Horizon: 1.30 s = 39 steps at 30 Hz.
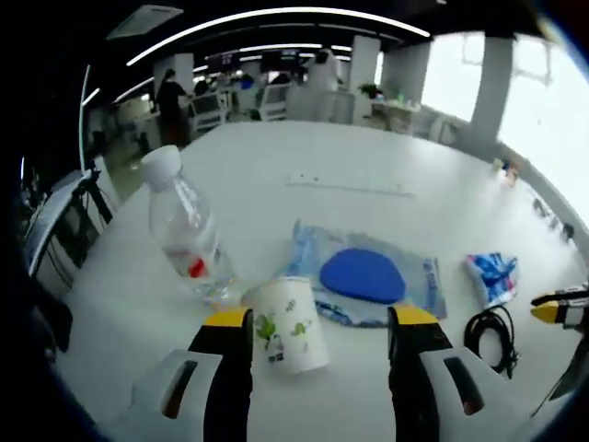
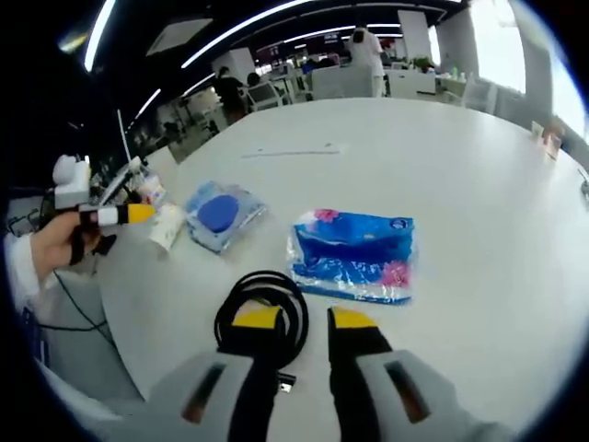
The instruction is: Arrange the tabletop items into an orderly group along one side of the table until the central work area is clear of visible clutter.
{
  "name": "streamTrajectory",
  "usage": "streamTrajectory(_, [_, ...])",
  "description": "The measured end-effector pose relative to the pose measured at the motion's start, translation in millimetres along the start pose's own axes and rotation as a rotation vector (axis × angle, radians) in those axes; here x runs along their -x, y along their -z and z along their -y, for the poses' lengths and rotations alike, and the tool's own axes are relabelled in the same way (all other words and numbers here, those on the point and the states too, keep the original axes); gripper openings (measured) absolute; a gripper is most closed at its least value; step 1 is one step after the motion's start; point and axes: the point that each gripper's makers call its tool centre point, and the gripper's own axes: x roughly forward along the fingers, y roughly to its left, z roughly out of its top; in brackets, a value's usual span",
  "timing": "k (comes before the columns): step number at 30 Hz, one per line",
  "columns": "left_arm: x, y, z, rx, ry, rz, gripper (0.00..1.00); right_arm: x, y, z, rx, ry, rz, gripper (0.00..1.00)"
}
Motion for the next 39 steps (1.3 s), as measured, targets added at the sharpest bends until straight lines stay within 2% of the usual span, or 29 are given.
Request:
streamTrajectory(7, [-6,6.7,-7.6,0.04,-0.008,-0.025,0.56,1,6.0,-1,-0.013,0.001,-0.006,0.17])
streamTrajectory(19, [-20,19.1,-7.9,0.101,-0.001,-0.067,0.58,5,18.1,0,-0.033,0.007,-0.019,0.17])
streamTrajectory(25, [-27,20.8,-11.5,0.108,-0.007,-0.083,0.58,6,23.0,0,-0.044,0.004,-0.022,0.18])
streamTrajectory(29, [-32,19.3,-10.2,0.151,0.001,-0.078,0.62,7,25.7,-2,-0.051,0.001,-0.022,0.18])
streamTrajectory(35, [-39,23.7,-11.2,0.147,-0.009,-0.099,0.63,6,27.5,-10,-0.052,-0.039,-0.017,0.2])
streamTrajectory(39, [-37,26.4,-10.2,0.142,-0.014,-0.108,0.63,3,28.2,-15,-0.027,-0.041,-0.024,0.24])
